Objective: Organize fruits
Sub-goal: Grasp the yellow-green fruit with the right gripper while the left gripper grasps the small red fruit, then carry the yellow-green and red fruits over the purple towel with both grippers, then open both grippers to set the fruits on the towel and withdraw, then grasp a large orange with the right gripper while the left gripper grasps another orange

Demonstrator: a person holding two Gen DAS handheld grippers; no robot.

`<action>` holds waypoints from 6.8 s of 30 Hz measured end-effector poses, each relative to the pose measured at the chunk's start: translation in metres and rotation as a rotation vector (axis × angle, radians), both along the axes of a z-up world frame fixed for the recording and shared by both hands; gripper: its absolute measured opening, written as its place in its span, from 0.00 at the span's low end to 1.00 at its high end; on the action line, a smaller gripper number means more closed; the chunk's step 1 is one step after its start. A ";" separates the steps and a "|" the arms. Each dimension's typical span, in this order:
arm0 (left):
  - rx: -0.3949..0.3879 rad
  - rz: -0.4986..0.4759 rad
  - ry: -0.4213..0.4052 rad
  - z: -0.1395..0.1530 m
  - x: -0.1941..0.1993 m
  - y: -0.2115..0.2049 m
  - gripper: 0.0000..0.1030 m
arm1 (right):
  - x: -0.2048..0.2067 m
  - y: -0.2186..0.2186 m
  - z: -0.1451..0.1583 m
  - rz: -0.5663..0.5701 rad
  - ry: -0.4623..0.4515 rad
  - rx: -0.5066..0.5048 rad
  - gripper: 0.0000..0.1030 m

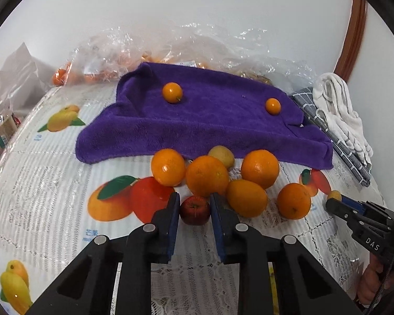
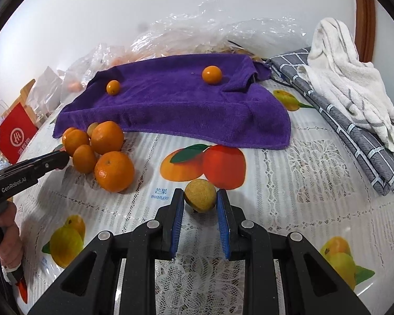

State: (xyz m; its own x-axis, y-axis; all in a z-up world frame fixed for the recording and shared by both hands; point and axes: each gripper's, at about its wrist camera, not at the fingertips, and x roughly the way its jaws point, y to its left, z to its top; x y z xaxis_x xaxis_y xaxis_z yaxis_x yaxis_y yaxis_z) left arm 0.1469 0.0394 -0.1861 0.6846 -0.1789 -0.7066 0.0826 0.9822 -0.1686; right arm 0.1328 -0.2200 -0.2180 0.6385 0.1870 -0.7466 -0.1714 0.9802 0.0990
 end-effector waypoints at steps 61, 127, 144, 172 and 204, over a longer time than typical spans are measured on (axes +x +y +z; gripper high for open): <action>-0.068 0.053 0.030 0.060 0.144 0.012 0.22 | 0.143 0.008 0.066 -0.035 -0.096 0.012 0.24; 0.066 0.014 0.211 0.004 0.176 -0.013 0.22 | 0.161 0.011 0.020 -0.029 0.028 -0.024 0.53; 0.056 -0.003 0.150 0.037 0.159 -0.011 0.47 | 0.131 0.000 0.049 -0.123 -0.004 -0.048 0.54; 0.084 0.121 0.106 0.042 0.029 0.060 0.50 | 0.023 0.054 0.030 0.126 0.049 0.032 0.55; 0.143 0.024 0.096 0.005 0.000 0.038 0.50 | 0.037 0.018 0.010 0.064 -0.017 -0.032 0.41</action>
